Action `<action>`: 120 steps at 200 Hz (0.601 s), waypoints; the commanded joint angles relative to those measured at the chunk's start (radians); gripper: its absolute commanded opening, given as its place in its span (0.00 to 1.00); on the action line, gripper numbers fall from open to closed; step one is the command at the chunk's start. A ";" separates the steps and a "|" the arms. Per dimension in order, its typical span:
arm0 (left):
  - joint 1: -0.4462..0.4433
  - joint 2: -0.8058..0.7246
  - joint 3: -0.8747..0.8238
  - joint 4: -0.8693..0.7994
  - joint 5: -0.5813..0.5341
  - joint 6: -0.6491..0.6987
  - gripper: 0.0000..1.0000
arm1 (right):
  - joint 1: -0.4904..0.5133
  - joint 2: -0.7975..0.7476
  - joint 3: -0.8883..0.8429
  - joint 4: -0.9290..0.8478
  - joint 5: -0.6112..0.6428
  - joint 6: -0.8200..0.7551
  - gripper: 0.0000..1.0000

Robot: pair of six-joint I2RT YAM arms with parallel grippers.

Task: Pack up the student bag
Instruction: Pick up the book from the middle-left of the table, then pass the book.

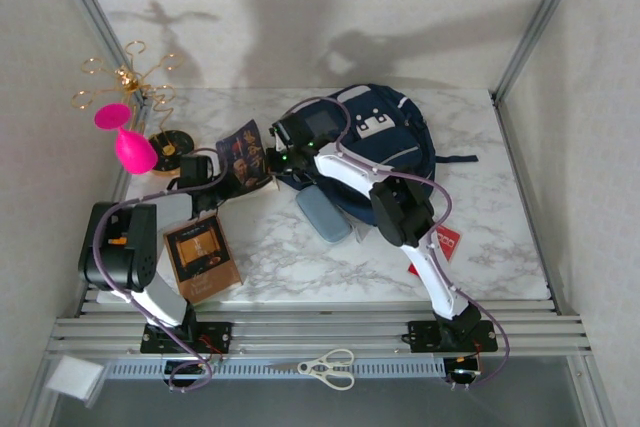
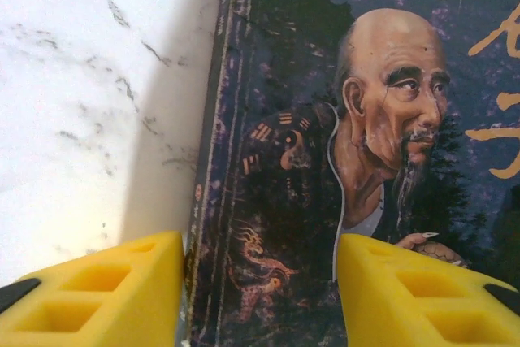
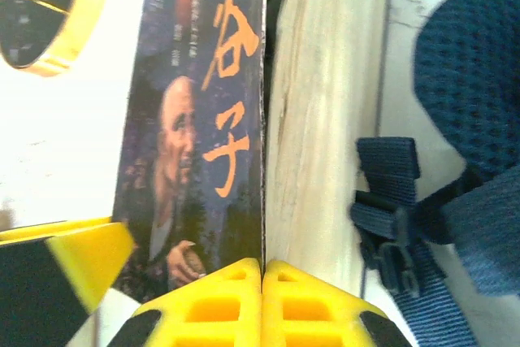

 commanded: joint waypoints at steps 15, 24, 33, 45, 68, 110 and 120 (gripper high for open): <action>0.028 -0.153 -0.018 -0.027 0.068 -0.021 0.63 | -0.009 -0.191 -0.121 0.150 -0.136 0.035 0.00; 0.039 -0.181 -0.016 -0.045 0.089 -0.022 0.65 | -0.014 -0.235 -0.171 0.186 -0.171 0.048 0.00; 0.050 -0.211 -0.017 -0.057 0.111 -0.029 0.66 | -0.022 -0.273 -0.212 0.208 -0.200 0.058 0.00; 0.066 -0.250 -0.023 -0.067 0.135 -0.042 0.68 | -0.033 -0.324 -0.264 0.221 -0.215 0.063 0.00; 0.075 -0.313 -0.030 -0.098 0.167 -0.061 0.73 | -0.051 -0.421 -0.348 0.245 -0.242 0.075 0.00; 0.075 -0.419 -0.084 -0.085 0.228 -0.153 0.79 | -0.075 -0.563 -0.450 0.286 -0.301 0.127 0.00; 0.074 -0.448 -0.117 -0.040 0.259 -0.210 0.80 | -0.076 -0.584 -0.468 0.317 -0.319 0.149 0.00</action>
